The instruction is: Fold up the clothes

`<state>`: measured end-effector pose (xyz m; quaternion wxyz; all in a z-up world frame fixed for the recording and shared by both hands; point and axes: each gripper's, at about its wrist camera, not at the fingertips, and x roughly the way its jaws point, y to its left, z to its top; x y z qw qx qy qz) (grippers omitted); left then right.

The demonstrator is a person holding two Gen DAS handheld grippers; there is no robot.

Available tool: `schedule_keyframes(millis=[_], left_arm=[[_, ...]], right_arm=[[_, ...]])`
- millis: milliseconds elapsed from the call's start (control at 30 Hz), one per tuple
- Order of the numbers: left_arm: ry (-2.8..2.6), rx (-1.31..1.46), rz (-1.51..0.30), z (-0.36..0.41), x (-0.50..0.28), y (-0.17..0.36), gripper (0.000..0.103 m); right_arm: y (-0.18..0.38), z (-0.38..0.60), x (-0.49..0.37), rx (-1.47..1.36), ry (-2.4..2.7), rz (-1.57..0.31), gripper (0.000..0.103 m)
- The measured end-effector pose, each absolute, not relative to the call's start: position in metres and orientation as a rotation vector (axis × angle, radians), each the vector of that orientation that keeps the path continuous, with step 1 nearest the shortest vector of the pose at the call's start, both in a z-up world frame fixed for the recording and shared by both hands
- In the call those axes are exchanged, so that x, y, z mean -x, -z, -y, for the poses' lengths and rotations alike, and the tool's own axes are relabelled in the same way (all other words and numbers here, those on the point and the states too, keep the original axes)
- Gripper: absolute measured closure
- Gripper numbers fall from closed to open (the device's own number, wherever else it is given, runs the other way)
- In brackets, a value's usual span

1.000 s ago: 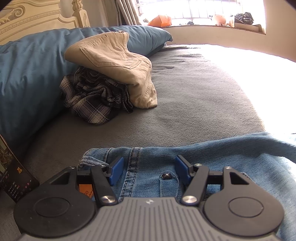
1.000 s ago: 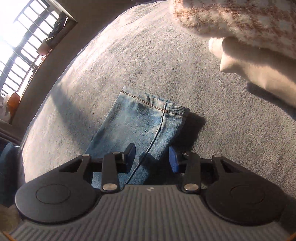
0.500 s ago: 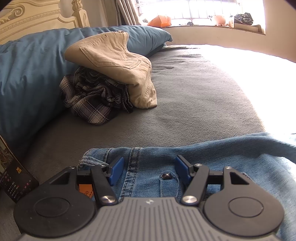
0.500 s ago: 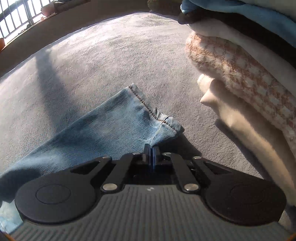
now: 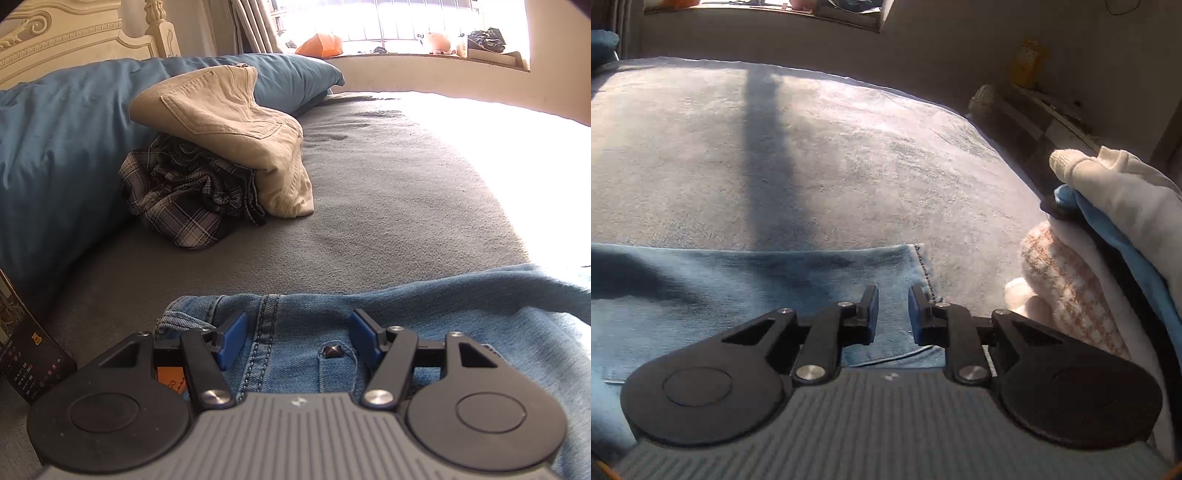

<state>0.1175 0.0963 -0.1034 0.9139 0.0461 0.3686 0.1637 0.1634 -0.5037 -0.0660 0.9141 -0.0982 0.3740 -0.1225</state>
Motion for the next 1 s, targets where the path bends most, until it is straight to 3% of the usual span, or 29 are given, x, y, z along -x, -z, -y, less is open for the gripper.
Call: schedule_keyframes(millis=[333, 500, 767, 833, 1000], left_arm=[[-0.343, -0.101, -0.752, -0.094, -0.117, 0.104, 0.04], [-0.34, -0.098, -0.751, -0.095, -0.117, 0.103, 0.04], [-0.333, -0.096, -0.739, -0.097, -0.115, 0.104, 0.04], [-0.333, -0.096, -0.735, -0.098, -0.115, 0.104, 0.039], [-0.337, -0.101, -0.719, -0.097, -0.114, 0.106, 0.039]], right_arm=[[0.058, 0.334, -0.192, 0.215, -0.635, -0.765, 0.087], [0.06, 0.257, -0.191, 0.354, -0.92, -0.771, 0.086], [0.096, 0.241, -0.234, 0.355, -0.987, -0.951, 0.086], [0.091, 0.241, -0.229, 0.388, -0.983, -0.919, 0.085], [0.08, 0.239, -0.217, 0.47, -0.972, -0.84, 0.103]])
